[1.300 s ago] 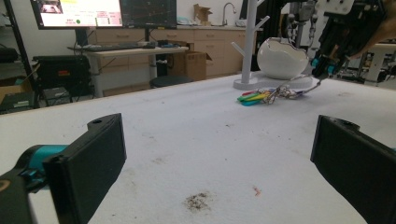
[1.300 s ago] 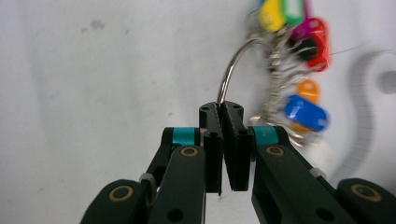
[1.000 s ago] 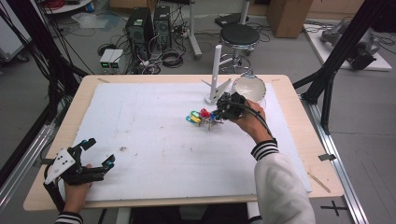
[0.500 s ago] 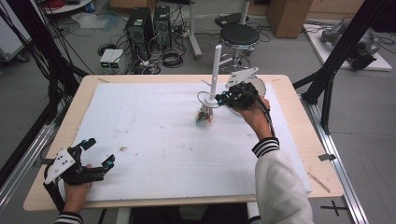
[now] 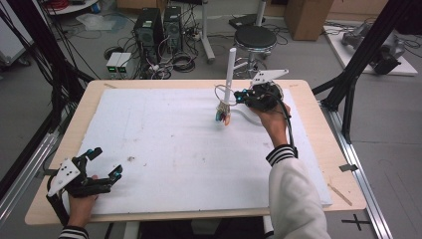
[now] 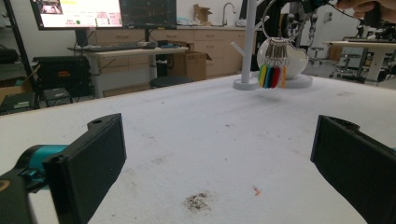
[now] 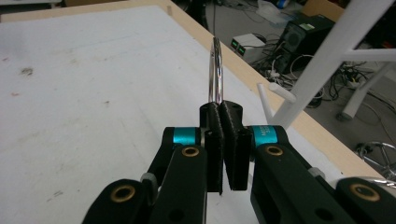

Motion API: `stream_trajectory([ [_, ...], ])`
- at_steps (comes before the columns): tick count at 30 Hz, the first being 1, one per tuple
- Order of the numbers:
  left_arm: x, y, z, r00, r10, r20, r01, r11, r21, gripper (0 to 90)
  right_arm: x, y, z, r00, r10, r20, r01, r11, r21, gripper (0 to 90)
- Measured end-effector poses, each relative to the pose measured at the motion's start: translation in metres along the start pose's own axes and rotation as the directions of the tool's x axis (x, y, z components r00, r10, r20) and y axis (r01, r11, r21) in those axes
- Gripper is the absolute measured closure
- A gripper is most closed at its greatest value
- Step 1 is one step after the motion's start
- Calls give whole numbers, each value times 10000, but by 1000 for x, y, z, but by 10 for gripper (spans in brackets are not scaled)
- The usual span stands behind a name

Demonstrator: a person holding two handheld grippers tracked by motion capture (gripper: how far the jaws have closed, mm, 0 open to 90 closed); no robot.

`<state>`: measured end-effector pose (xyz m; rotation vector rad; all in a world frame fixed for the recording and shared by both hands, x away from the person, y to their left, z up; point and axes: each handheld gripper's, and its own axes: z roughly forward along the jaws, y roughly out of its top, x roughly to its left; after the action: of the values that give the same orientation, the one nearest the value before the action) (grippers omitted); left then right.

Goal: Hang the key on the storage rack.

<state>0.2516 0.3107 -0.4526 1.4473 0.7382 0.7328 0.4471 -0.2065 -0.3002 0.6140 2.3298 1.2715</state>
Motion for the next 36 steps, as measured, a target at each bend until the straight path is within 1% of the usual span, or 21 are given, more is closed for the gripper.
stream_trajectory([
  [2,0,0,0,10000,-2,2,2,10000,-2,38,-3,-1,2,9996,272,86,-271,9996,-92,887],
  [4,0,0,0,10000,-4,5,4,10000,-3,37,-3,-2,2,9993,338,132,-337,9993,-139,887],
  [5,0,0,0,10000,0,4,0,10000,-1,38,-6,-3,3,9983,559,162,-554,9979,-332,887],
  [6,0,0,0,10000,1,4,-1,10000,-2,38,-6,-3,3,9983,559,162,-554,9979,-332,887],
  [8,0,0,0,10000,-5,-6,5,10000,-2,37,-12,-5,5,9960,865,232,-851,9948,-552,887],
  [9,0,0,0,10000,-3,-5,3,10000,-4,37,-12,-5,5,9960,865,232,-851,9948,-552,887],
  [11,0,0,0,10000,0,-7,0,10000,-4,38,-14,-7,6,9934,1097,339,-1075,9923,-607,887],
  [12,0,0,0,10000,-16,-1,16,10000,-6,38,-18,-9,8,9905,1321,375,-1292,9892,-698,887],
  [15,0,0,0,10000,-20,-2,20,10000,-7,37,-21,-11,10,9878,1492,442,-1453,9860,-821,887],
  [17,0,0,0,10000,-16,-4,16,10000,-14,38,-25,-15,14,9816,1842,510,-1793,9798,-885,886],
  [18,0,0,0,10000,-7,-2,7,10000,-14,38,-25,-15,14,9816,1842,510,-1793,9798,-885,886],
  [20,0,0,0,10000,-2,-8,2,10000,-38,38,-27,-17,18,9752,2126,620,-2070,9746,-858,886],
  [25,0,0,0,10000,-4,3,4,10000,-42,38,-30,-20,23,9731,2198,691,-2144,9736,-784,886],
  [26,0,0,0,10000,-6,3,6,10000,-42,37,-31,-21,24,9697,2324,754,-2270,9712,-729,886],
  [28,0,0,0,10000,-3,3,3,10000,-44,38,-32,-22,25,9688,2354,778,-2297,9703,-753,886],
  [29,0,0,0,10000,-6,3,6,10000,-46,38,-33,-23,26,9670,2438,745,-2384,9683,-744,886],
  [30,0,0,0,10000,-7,3,7,10000,-43,38,-35,-25,28,9620,2619,771,-2566,9638,-720,886],
  [31,0,0,0,10000,-5,5,5,10000,-46,38,-35,-25,28,9620,2619,771,-2566,9638,-720,886],
  [34,0,0,0,10000,-5,3,5,10000,-45,37,-37,-28,31,9530,2922,802,-2864,9551,-763,885],
  [35,0,0,0,10000,-6,4,6,10000,-49,37,-37,-28,31,9530,2922,802,-2864,9551,-763,885],
  [36,0,0,0,10000,-1,6,1,10000,-53,37,-38,-29,33,9483,3072,800,-3005,9500,-852,886],
])
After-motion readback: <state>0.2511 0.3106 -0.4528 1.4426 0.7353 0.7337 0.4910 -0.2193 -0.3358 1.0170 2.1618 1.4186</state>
